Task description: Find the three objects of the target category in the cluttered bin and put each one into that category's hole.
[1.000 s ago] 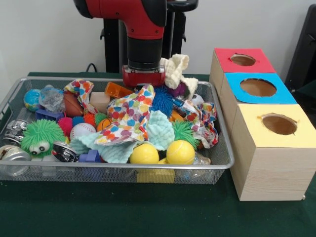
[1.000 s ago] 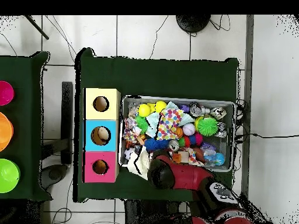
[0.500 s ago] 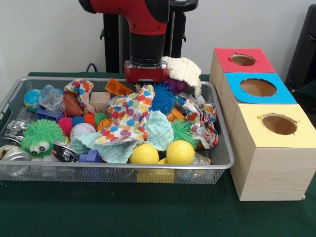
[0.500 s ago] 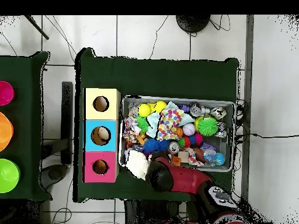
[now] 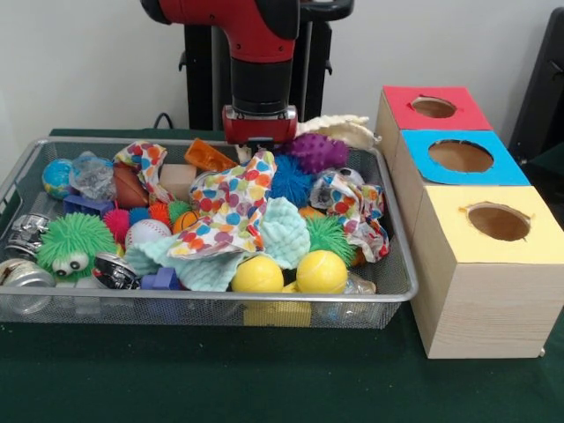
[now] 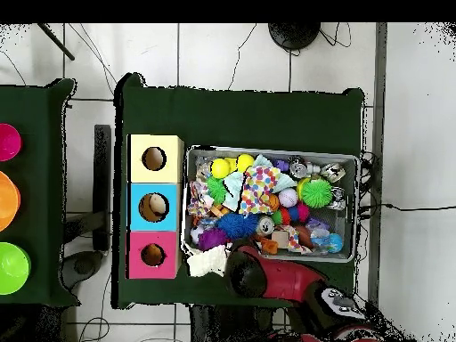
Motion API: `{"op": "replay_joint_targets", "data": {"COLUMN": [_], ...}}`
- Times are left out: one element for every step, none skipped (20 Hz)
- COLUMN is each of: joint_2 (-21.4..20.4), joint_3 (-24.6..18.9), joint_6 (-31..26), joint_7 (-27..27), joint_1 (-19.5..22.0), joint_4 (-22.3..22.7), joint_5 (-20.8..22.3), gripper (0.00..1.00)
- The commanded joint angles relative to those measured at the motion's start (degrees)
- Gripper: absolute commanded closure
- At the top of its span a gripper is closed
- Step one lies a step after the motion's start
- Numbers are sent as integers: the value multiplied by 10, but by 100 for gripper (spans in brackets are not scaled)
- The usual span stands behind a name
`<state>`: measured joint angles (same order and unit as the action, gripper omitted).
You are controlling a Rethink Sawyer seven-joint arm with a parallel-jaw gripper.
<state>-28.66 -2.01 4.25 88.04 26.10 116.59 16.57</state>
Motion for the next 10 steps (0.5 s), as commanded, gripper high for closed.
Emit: {"op": "replay_joint_targets", "data": {"joint_2": [37, 41, 45, 48, 51, 53, 56, 56, 58, 60], "joint_3": [-92, -100, -108, -117, -127, -135, -144, -153, -162, -170], "joint_6": [-141, -158, -175, -192, -210, -226, -241, -253, -267, -281], "joint_7": [-55, -74, -93, -109, -124, -137, -148, -156, -165, -173], "joint_1": [100, 116, 132, 145, 157, 168, 178, 186, 194, 201], "joint_4": [-92, -113, -132, -150, -167, -181, -195, -206, -219, -232], "joint_5": [56, 66, 75, 84, 92, 100, 108, 117, 126, 134], "gripper": [100, 100, 100, 100, 100, 100, 100, 100, 100, 100]}}
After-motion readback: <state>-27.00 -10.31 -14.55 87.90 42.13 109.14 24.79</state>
